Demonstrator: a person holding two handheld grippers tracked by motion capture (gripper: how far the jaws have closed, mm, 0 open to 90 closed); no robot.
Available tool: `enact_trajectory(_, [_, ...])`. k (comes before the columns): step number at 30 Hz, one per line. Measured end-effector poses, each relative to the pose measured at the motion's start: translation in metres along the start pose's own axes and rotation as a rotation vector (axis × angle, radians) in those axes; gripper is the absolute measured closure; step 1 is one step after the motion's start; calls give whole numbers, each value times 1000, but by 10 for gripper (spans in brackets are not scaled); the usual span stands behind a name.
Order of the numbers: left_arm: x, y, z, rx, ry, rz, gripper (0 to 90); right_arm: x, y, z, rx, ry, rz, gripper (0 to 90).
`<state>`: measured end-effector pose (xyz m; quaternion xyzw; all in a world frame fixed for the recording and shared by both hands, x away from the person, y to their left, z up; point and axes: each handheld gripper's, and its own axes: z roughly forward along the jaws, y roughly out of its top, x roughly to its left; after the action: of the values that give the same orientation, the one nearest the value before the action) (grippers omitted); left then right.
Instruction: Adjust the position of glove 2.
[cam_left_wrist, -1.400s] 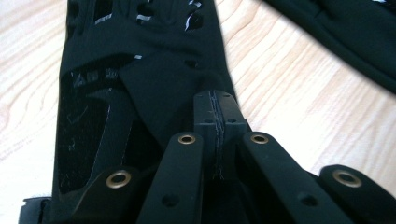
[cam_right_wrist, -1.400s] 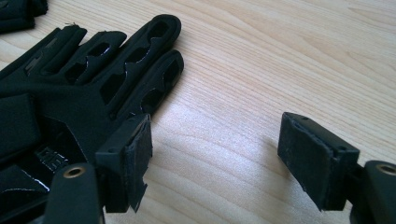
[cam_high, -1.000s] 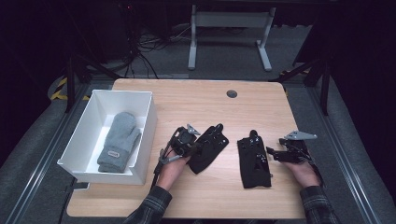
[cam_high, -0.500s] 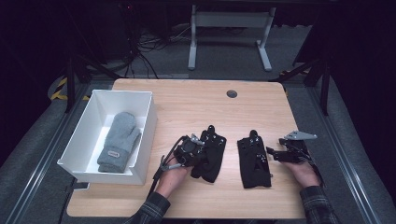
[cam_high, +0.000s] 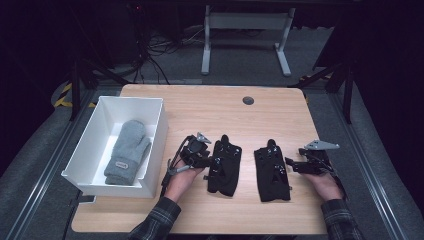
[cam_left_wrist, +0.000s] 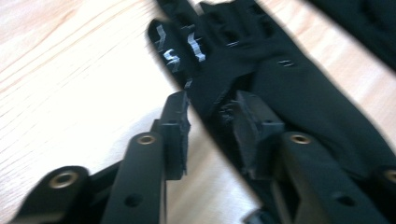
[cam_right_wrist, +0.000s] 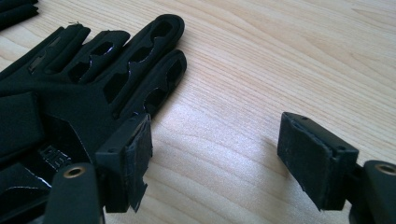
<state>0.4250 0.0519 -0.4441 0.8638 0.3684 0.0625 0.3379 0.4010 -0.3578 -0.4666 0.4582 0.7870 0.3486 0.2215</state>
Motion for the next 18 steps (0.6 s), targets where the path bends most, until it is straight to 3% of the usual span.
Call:
enact_trajectory(5, [0,0,7,-8,-17,-15,636,0,0,0,0,0,0,269])
enact_trajectory(10, [-6,-1,15,17,5,8,638,0,0,0,0,0,-1,269])
enact_trajectory(15, [-8,-2,15,11,10,13,684,0,0,0,0,1,-1,269])
enact_trajectory(16, [-8,-3,16,5,2,6,747,0,0,0,0,0,-1,270])
enact_trajectory(18, [-8,-3,16,5,-6,-2,766,0,0,0,-1,0,-2,271])
